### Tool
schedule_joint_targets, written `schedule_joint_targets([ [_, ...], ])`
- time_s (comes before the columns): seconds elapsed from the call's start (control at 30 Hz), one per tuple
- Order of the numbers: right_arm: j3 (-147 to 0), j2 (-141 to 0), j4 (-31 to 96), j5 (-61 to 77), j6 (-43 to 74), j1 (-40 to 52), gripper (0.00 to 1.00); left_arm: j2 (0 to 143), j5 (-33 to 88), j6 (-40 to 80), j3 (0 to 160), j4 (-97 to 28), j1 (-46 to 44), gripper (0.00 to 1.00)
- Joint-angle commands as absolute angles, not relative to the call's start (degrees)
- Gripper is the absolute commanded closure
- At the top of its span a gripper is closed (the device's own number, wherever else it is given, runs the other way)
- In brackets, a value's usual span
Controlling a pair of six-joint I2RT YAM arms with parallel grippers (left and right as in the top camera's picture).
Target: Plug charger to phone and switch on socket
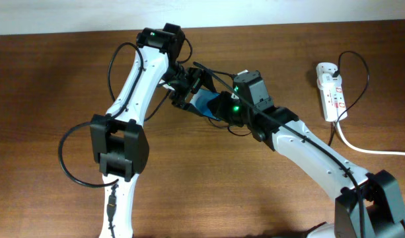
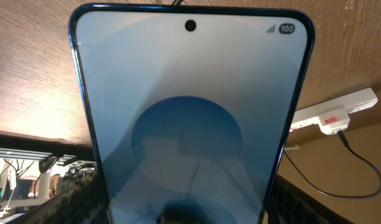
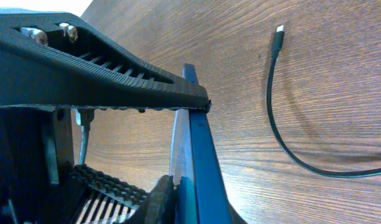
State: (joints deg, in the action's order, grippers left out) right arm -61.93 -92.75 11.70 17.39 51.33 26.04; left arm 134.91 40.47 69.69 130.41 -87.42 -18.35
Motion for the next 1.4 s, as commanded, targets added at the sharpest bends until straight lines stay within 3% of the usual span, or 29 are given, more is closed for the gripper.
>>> schedule_joint_targets([
  [0.0,-62.96,-93.38,11.53,17.56,51.53,26.61,0.85,134.87,43.90,69.82,131.90,-87.74,-18.48,0.99],
  [0.07,-62.96,-93.38,11.55,17.54,51.53,26.61,0.87,134.87,43.90,69.82,131.90,-87.74,-18.48,0.90],
  [0.13,-62.96,-93.38,11.53,17.54,51.53,26.61,0.87,134.87,43.90,69.82,131.90,-87.74,-18.48,0.74],
  [0.2,-62.96,-93.38,11.53,17.54,51.53,26.61,0.87,134.87,43.90,69.82,131.90,-87.72,-18.48,0.52],
  [0.23,-62.96,-93.38,11.53,17.54,51.53,26.61,0.88,134.87,43.90,69.82,131.90,-87.70,-18.48,0.32],
  [0.3,-62.96,-93.38,11.55,17.74,51.51,26.61,0.94,134.87,43.90,69.80,131.90,-87.72,-18.48,0.03],
  [0.33,-62.96,-93.36,11.55,17.78,51.51,26.61,0.96,134.87,43.90,69.80,131.90,-87.72,-18.48,0.00],
  [0.6,-62.96,-87.24,15.38,16.10,47.35,25.98,0.96,134.87,48.99,59.31,131.90,-83.18,-17.56,0.01],
  [0.8,-62.96,-75.48,28.77,11.38,44.27,16.05,0.96,134.87,56.93,46.13,131.90,-70.91,-16.21,0.01],
  [0.9,-62.96,-68.34,28.51,11.75,43.72,12.36,0.96,134.87,63.42,39.53,131.90,-65.21,-14.74,0.07],
  [1.0,-62.96,-62.81,23.94,11.70,44.93,11.92,0.96,134.87,75.75,37.80,131.90,-55.13,-12.27,0.05],
  [1.13,-62.96,-63.92,18.76,4.97,62.00,11.99,0.96,134.87,87.11,37.87,131.90,-44.56,-11.40,0.08],
  [1.23,-62.96,-69.04,8.45,4.82,71.02,13.10,0.96,134.87,87.26,37.87,131.90,-44.40,-11.62,0.07],
  [1.37,-62.96,-78.67,-6.15,-0.64,74.48,18.22,0.96,134.87,87.22,38.83,131.90,-44.40,-11.70,0.08],
])
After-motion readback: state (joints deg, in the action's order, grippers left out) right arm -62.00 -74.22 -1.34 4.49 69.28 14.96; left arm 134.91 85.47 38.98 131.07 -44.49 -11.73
